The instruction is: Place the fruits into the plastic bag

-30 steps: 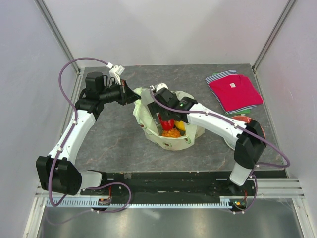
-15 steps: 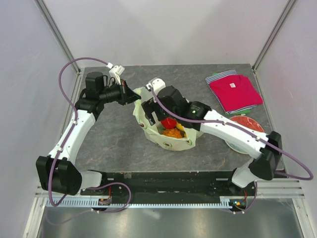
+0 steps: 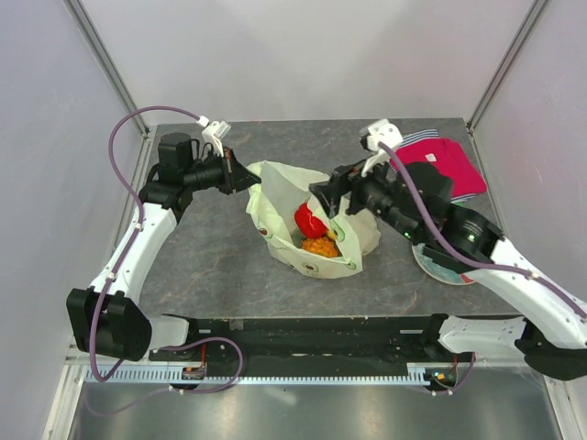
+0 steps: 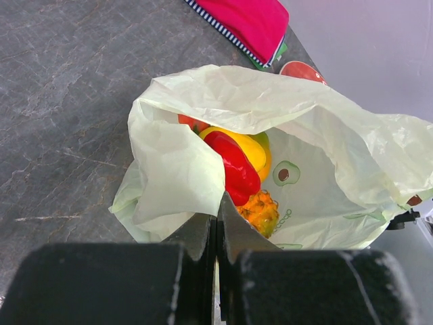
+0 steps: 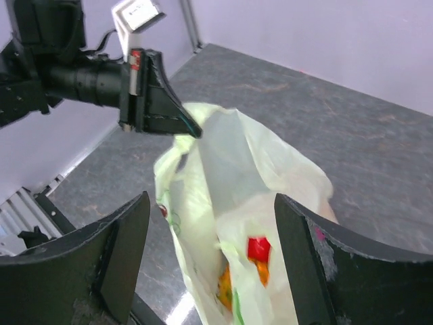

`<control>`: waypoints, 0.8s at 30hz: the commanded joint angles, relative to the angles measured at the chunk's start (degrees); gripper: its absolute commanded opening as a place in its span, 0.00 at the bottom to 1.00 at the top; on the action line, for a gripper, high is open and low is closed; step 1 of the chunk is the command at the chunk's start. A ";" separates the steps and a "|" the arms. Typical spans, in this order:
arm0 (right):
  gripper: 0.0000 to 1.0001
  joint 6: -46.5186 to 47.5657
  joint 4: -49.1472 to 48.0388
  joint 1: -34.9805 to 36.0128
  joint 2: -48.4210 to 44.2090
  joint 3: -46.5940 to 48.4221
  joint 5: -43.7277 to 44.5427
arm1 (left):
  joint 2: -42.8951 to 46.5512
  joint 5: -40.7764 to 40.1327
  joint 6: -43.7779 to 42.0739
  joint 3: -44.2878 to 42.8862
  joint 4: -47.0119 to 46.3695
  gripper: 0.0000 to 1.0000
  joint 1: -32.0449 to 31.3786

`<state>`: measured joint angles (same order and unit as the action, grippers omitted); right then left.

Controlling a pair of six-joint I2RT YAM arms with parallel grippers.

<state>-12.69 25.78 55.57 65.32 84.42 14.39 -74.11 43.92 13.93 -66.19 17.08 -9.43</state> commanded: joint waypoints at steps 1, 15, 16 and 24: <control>0.81 -1.64 12.09 0.06 -3.08 -0.04 5.21 | 0.72 0.29 0.13 -0.34 -1.09 0.01 0.20; 0.70 -1.73 13.86 0.06 -2.74 -11.21 2.30 | 0.28 0.02 0.04 -0.43 -1.17 0.02 0.20; 0.68 -1.47 13.60 0.06 -2.31 -11.38 2.83 | 0.19 0.11 0.04 -0.34 -1.17 0.01 0.20; 0.00 -0.06 14.03 -0.90 2.70 -3.93 9.85 | -0.86 2.48 2.14 -5.60 -0.91 0.02 0.29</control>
<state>-13.91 40.66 55.55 65.71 73.60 17.63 -74.35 43.81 14.00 -66.46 17.34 -9.43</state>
